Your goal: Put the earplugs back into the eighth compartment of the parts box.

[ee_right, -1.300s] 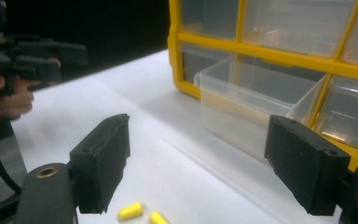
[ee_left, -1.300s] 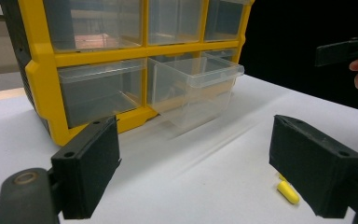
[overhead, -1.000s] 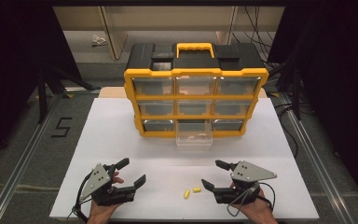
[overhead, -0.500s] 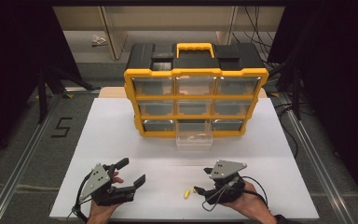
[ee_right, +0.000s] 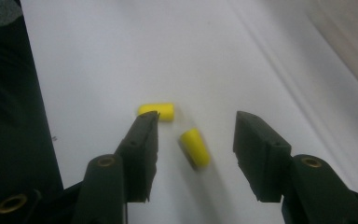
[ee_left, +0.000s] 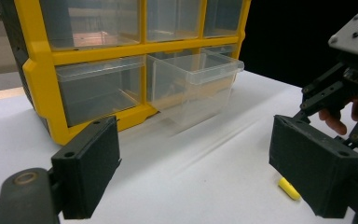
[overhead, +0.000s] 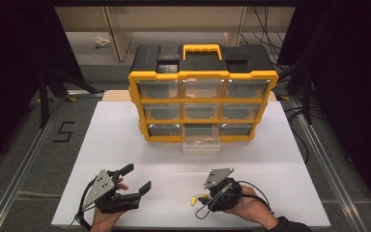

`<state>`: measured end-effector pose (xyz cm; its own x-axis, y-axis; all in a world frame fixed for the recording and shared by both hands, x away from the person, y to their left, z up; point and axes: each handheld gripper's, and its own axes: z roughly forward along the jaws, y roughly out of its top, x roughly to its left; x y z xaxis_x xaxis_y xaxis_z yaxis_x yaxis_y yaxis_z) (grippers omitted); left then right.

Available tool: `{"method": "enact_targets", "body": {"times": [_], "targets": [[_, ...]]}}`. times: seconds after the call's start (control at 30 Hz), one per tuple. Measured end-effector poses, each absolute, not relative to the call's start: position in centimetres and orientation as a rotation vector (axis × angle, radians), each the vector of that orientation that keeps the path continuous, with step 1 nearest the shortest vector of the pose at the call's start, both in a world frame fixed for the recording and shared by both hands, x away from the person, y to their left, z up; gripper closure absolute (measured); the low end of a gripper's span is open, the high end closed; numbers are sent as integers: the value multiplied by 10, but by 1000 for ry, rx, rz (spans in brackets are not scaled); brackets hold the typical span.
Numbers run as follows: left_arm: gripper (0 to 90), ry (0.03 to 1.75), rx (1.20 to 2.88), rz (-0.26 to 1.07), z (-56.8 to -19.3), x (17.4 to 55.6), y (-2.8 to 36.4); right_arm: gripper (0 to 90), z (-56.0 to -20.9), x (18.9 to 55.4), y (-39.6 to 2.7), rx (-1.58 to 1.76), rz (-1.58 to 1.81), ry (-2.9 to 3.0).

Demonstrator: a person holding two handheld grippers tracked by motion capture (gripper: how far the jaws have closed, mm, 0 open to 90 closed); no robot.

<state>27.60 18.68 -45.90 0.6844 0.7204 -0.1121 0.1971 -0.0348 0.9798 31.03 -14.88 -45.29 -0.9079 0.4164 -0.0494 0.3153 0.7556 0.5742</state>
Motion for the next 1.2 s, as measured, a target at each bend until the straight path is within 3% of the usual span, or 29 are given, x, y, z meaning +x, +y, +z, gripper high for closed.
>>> {"method": "enact_targets", "body": {"times": [0.57,0.77,1.2], "targets": [[158,770,1587,498,-459,276,187,659,-471,323,-140,544,744,2855],[159,770,1588,498,-459,276,187,781,-472,323,-140,521,742,2879],[160,771,1584,500,-459,276,187,795,-446,324,-150,553,897,2748]]}}
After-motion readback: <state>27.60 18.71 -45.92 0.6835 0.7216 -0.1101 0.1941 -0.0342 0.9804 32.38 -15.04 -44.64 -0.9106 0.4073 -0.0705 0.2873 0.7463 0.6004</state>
